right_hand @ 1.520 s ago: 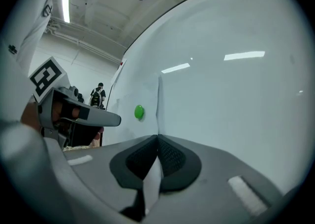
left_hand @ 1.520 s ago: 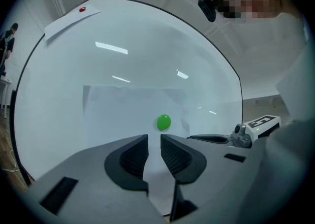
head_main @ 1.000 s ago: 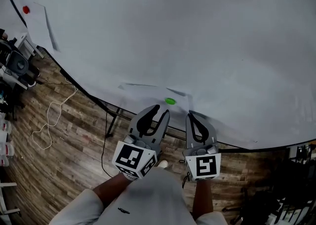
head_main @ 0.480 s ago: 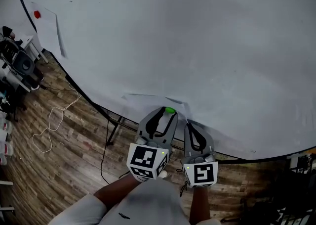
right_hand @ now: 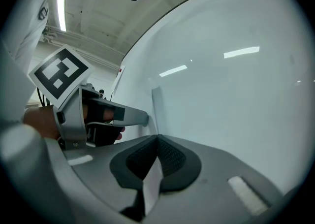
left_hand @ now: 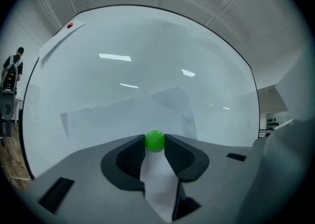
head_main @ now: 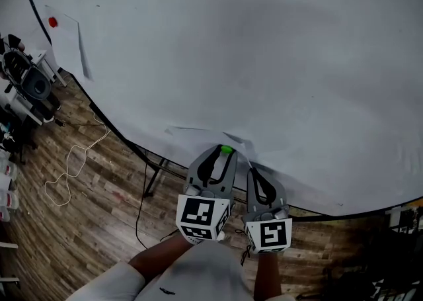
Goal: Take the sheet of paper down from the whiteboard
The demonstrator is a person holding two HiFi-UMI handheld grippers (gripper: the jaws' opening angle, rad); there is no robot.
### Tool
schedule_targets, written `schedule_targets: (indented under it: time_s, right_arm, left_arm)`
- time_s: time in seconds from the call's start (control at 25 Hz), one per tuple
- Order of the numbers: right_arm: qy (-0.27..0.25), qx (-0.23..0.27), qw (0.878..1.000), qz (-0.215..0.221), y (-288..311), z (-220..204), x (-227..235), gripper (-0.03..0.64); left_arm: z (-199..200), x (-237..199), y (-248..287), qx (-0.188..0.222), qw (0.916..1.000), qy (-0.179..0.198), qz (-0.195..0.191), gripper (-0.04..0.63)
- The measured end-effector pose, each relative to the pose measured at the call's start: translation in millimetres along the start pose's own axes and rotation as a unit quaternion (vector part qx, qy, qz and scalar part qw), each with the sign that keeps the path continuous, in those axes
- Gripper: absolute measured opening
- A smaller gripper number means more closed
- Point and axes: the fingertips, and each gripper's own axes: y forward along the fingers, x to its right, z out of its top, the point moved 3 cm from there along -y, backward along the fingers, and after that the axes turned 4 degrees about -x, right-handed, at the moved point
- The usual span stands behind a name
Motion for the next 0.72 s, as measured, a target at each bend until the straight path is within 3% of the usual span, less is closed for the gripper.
schedule_targets:
  time_s: [0.72]
  right_arm:
    - [0.031, 0.017, 0.999, -0.026, -17.7, 12.3, -7.2, 0.009]
  left_arm:
    - [-3.4, -14.3, -27.6, 0.006, 0.9985, -0.033, -0.042, 0.123]
